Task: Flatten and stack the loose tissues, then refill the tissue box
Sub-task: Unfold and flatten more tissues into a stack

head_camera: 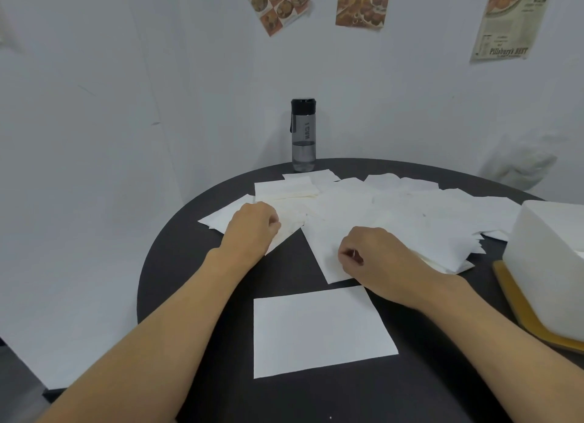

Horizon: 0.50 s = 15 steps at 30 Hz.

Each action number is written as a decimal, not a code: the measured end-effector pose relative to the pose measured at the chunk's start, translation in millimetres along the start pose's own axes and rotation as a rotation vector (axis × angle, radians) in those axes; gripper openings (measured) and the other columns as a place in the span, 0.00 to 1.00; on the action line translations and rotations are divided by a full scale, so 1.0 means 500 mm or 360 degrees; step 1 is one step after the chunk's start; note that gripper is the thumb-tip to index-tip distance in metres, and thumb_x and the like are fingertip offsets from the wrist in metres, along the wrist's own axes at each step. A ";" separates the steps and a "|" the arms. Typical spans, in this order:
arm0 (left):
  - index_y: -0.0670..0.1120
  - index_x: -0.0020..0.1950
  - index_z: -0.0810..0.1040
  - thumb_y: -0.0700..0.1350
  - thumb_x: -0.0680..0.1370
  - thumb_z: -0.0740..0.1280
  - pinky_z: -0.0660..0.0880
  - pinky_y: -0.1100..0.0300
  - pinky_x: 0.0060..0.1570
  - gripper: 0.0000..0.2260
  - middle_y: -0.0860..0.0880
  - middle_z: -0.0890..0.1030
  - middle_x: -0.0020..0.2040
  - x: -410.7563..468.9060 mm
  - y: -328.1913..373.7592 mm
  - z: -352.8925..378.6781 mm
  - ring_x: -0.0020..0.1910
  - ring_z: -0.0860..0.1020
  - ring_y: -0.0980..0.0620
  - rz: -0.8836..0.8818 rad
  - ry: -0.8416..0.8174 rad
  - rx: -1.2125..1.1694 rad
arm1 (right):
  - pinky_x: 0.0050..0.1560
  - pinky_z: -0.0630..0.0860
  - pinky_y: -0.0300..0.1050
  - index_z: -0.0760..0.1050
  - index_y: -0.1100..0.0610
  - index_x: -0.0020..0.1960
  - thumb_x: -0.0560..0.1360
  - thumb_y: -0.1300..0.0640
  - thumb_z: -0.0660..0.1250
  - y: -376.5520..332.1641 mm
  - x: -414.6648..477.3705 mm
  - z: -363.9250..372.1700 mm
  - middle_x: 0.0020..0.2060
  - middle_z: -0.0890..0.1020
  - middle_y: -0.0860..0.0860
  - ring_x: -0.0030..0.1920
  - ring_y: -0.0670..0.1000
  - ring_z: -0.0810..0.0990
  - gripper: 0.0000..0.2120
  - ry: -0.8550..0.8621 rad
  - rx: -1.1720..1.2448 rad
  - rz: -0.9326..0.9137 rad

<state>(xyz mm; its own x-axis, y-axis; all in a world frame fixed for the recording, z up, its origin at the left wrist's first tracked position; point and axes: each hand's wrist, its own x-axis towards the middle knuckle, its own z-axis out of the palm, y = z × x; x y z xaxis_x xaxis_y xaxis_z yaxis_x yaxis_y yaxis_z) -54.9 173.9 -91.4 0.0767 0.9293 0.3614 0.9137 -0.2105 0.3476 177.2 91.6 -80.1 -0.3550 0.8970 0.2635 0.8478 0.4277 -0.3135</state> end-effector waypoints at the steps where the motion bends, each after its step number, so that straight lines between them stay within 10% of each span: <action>1: 0.42 0.51 0.84 0.46 0.79 0.67 0.77 0.48 0.53 0.09 0.47 0.84 0.49 0.000 0.000 -0.003 0.52 0.79 0.45 0.0005 -0.0026 0.0011 | 0.43 0.72 0.43 0.75 0.55 0.40 0.78 0.59 0.61 0.001 0.000 0.001 0.40 0.75 0.45 0.41 0.49 0.75 0.09 -0.0002 0.0001 0.0000; 15: 0.39 0.37 0.79 0.37 0.76 0.62 0.77 0.50 0.42 0.10 0.44 0.81 0.37 -0.005 0.017 -0.025 0.40 0.78 0.45 0.0093 -0.0134 0.0200 | 0.41 0.69 0.38 0.75 0.52 0.39 0.78 0.59 0.62 0.011 0.002 0.008 0.40 0.75 0.43 0.40 0.46 0.75 0.09 0.0024 0.0072 -0.0002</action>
<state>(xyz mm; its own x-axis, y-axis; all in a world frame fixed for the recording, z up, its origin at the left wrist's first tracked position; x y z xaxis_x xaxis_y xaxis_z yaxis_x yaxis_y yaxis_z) -52.2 166.2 -78.5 0.1597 0.9399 0.3019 0.9490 -0.2305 0.2153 180.0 95.4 -85.3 -0.3497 0.8947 0.2778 0.8285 0.4338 -0.3541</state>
